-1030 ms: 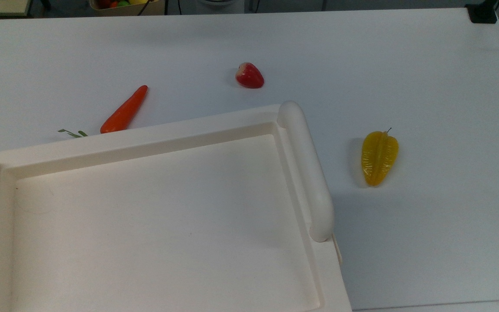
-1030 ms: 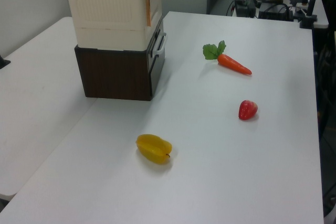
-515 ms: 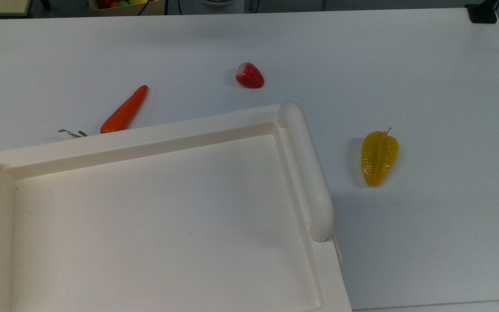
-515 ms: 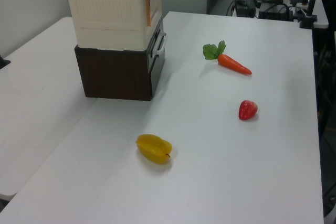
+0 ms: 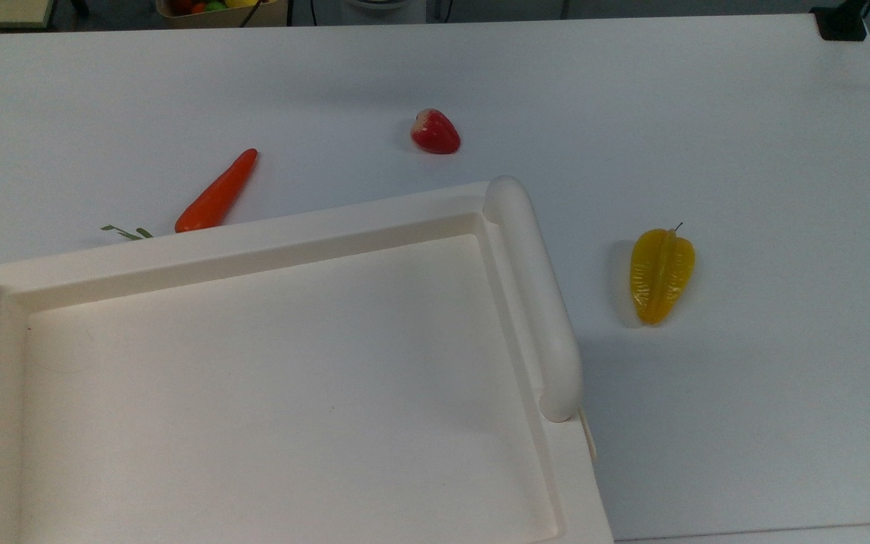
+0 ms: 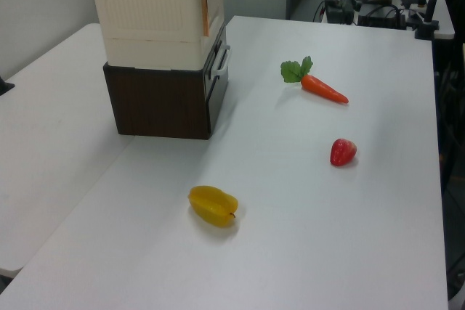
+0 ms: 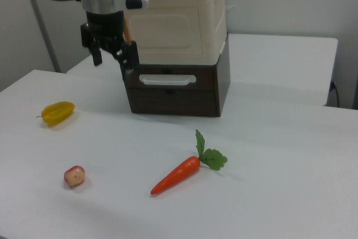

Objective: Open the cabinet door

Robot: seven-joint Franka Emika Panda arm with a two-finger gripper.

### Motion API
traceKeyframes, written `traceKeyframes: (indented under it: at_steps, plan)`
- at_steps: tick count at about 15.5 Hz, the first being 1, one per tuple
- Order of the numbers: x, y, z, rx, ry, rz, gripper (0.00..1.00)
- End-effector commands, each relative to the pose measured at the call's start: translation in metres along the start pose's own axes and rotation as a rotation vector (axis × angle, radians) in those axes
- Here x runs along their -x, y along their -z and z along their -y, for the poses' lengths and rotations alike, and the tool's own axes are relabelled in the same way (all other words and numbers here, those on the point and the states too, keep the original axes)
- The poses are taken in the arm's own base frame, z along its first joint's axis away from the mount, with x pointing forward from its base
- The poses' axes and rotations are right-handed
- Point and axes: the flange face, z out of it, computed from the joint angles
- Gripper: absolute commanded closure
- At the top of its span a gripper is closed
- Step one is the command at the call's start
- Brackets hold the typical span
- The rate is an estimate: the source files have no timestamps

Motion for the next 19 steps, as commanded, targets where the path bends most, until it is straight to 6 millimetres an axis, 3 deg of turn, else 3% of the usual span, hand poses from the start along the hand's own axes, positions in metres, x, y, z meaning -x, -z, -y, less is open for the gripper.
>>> traceKeyframes:
  at_steps: [1, 4, 9, 13, 14, 16, 17, 19]
  plan:
    - [-0.028, 0.001, 0.042, -0.044, 0.064, -0.143, 0.0]
    - [-0.053, -0.012, 0.079, -0.041, 0.11, -0.251, 0.0]
    - [-0.079, -0.039, 0.146, -0.057, 0.172, -0.393, 0.0]
    - [-0.102, -0.062, 0.189, -0.05, 0.219, -0.564, 0.01]
    - [-0.106, -0.067, 0.196, -0.038, 0.236, -0.575, 0.03]
    - [-0.117, -0.08, 0.213, -0.004, 0.267, -0.581, 0.27]
    - [-0.129, -0.085, 0.22, -0.004, 0.257, -0.621, 0.32]
    - [-0.142, -0.096, 0.217, 0.016, 0.233, -0.674, 0.32]
